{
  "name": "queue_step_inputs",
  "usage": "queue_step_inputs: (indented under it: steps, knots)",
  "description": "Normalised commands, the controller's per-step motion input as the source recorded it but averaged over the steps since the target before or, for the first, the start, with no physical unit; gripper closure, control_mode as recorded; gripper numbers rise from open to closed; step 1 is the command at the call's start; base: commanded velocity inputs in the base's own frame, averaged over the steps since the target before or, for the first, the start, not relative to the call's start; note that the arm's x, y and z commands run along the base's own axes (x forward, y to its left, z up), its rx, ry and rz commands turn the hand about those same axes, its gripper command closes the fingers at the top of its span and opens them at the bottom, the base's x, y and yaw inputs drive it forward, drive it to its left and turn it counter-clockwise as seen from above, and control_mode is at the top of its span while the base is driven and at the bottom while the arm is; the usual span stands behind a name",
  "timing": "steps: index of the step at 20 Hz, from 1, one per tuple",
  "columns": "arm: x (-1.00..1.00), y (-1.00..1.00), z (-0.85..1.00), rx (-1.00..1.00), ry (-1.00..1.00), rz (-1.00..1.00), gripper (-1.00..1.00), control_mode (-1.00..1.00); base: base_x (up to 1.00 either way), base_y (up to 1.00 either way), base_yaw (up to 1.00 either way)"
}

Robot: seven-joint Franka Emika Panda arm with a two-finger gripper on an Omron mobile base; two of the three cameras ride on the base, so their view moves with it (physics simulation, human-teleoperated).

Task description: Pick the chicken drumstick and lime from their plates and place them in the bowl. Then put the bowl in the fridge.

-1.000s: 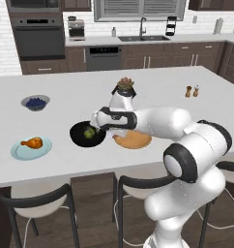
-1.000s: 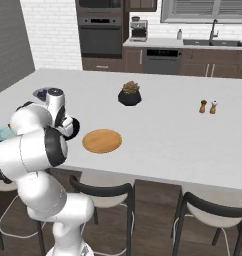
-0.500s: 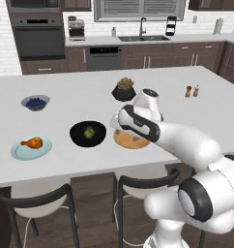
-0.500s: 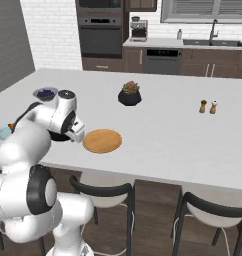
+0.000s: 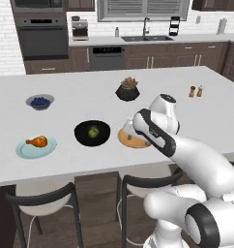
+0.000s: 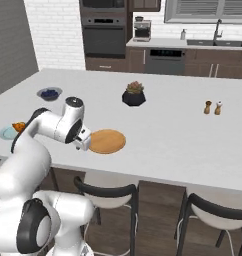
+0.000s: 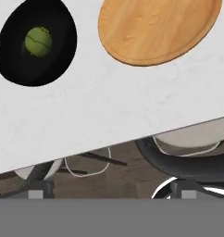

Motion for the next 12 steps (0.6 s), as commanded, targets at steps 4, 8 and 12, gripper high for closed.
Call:
queue_step_inputs:
  steps: [4, 8, 12]
  knots:
    - [0.0, 0.0, 0.0, 0.0, 0.0, 0.0, -1.0, 1.0, -0.06, 1.0, 0.01]
    - [0.0, 0.0, 0.0, 0.0, 0.0, 0.0, -1.0, 1.0, -0.16, 1.0, 0.0]
    - [0.0, 0.0, 0.0, 0.0, 0.0, 0.0, -1.0, 1.0, 0.02, 1.0, 0.0]
